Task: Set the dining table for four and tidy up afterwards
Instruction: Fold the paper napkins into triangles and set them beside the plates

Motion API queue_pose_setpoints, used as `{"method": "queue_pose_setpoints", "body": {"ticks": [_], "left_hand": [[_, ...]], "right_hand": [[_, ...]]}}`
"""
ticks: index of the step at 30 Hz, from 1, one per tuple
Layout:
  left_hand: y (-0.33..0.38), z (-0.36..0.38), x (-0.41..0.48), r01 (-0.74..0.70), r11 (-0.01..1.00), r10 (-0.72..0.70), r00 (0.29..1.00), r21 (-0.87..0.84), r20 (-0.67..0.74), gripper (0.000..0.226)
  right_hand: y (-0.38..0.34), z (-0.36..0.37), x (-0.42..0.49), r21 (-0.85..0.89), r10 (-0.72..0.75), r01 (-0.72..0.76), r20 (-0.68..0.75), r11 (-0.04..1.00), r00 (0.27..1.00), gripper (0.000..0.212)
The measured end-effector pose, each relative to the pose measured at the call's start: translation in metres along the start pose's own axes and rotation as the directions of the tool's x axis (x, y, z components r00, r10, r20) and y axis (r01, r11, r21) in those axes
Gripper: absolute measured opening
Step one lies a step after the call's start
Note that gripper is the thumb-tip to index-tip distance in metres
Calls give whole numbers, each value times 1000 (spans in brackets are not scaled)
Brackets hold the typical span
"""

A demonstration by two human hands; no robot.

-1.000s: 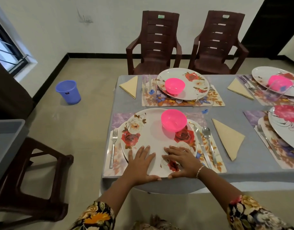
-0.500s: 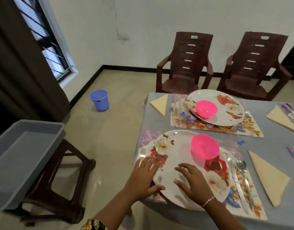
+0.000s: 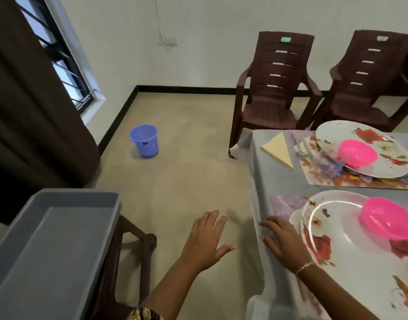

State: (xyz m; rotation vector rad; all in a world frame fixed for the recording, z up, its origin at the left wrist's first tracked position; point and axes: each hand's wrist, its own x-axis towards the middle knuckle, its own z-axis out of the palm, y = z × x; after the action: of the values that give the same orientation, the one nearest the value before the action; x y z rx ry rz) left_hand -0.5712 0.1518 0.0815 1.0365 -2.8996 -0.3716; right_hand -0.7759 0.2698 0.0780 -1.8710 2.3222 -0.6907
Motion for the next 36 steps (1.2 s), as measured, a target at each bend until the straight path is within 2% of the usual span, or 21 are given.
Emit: {"method": "queue_pose_setpoints", "body": {"ticks": [4, 7, 11, 13, 16, 18, 21, 23, 28, 30, 32, 34, 36], "left_hand": [[-43, -18, 17, -65, 998, 66, 997, -9, 41, 66], [-65, -28, 51, -109, 994, 110, 993, -15, 52, 65], [-95, -34, 105, -118, 993, 119, 988, -14, 94, 67], [-111, -42, 138, -158, 987, 155, 979, 9, 132, 66], [-133, -55, 206, -228, 972, 217, 965, 64, 144, 66], [-141, -74, 262, -289, 954, 272, 944, 74, 185, 86], [-140, -91, 343, -392, 920, 382, 895, -3, 230, 118], [-139, -100, 391, -448, 893, 426, 866, 27, 263, 113], [-134, -91, 486, -533, 846, 512, 808, -8, 291, 77], [-127, -88, 522, -598, 801, 574, 753, -31, 322, 82], [-120, -85, 562, -673, 738, 647, 684, -52, 338, 99], [-116, -81, 605, -720, 690, 695, 633, -69, 341, 112], [-112, -81, 648, -758, 643, 747, 588, -112, 312, 115]], "right_hand": [[-36, 13, 44, 5, 86, -86, -28, 996, 996, 42], [-42, 26, 73, -8, 78, -79, -35, 997, 996, 51], [-32, 40, 121, 15, 178, -178, -53, 984, 983, 43], [-23, 47, 152, 9, 213, -214, -109, 977, 971, 45], [-3, 51, 208, 13, 244, -246, -162, 969, 956, 38], [14, 45, 249, -3, 281, -286, -175, 958, 944, 37], [47, 29, 303, 11, 368, -373, -186, 928, 911, 39], [70, 17, 334, 16, 408, -415, -227, 910, 884, 40], [111, 4, 380, 73, 567, -573, -291, 816, 771, 38], [125, 7, 392, 91, 614, -621, -317, 778, 723, 40], [142, 11, 405, 93, 649, -664, -352, 742, 675, 41], [159, 14, 421, 99, 687, -715, -395, 692, 610, 39], [173, 14, 439, 134, 732, -763, -428, 632, 531, 40]]}}
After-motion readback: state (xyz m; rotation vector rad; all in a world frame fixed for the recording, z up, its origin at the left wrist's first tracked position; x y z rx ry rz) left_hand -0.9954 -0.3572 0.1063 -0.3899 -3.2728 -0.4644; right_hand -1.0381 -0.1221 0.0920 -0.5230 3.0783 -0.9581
